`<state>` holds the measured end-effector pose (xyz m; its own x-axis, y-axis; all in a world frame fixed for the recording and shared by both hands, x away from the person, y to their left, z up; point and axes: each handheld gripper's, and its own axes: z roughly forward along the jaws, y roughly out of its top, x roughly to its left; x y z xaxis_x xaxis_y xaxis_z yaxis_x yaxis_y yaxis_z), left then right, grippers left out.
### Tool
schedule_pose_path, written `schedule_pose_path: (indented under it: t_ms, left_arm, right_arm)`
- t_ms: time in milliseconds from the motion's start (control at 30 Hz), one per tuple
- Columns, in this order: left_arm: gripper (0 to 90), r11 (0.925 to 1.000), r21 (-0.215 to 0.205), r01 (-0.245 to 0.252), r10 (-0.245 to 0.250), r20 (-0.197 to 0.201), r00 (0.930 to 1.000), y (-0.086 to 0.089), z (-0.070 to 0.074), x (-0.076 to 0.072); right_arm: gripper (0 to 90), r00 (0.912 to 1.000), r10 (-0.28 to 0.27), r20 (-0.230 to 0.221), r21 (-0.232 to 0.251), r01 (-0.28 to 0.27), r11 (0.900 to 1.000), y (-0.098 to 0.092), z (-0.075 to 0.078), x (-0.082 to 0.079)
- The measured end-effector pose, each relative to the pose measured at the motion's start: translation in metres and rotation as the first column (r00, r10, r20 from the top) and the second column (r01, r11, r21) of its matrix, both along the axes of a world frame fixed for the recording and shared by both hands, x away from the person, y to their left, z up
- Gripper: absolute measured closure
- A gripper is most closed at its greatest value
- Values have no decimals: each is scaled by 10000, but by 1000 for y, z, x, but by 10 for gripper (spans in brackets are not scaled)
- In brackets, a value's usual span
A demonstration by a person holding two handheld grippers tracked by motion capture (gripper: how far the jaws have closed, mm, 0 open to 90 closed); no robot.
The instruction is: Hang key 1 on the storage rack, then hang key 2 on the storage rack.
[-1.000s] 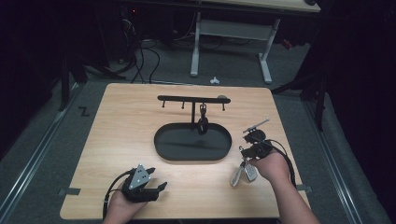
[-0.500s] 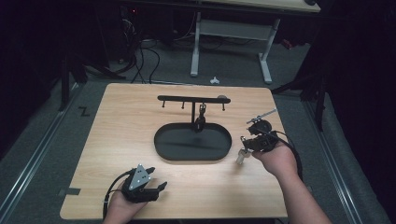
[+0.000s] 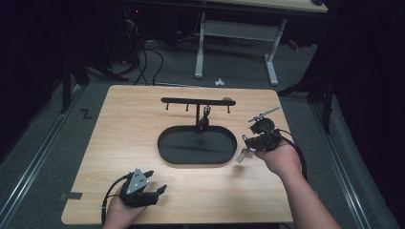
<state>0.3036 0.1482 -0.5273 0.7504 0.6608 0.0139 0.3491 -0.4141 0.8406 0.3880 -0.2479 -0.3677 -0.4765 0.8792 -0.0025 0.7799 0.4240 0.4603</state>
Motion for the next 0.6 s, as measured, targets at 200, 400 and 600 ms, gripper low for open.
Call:
schedule_pose_path:
  t_ms: [200,400,600]
  left_arm:
    - [288,9999,-83,58,-57,96,9999,0,2,0]
    - [288,9999,10,118,-118,114,9999,-4,2,3]
    - [289,9998,68,176,-176,20,9998,-4,0,1]
  right_arm:
    - [865,9999,124,-26,23,-124,9999,7,0,2]
    - [865,9998,207,-35,42,-207,9998,14,5,7]
    - [865,9994,337,100,126,-338,9993,19,11,17]
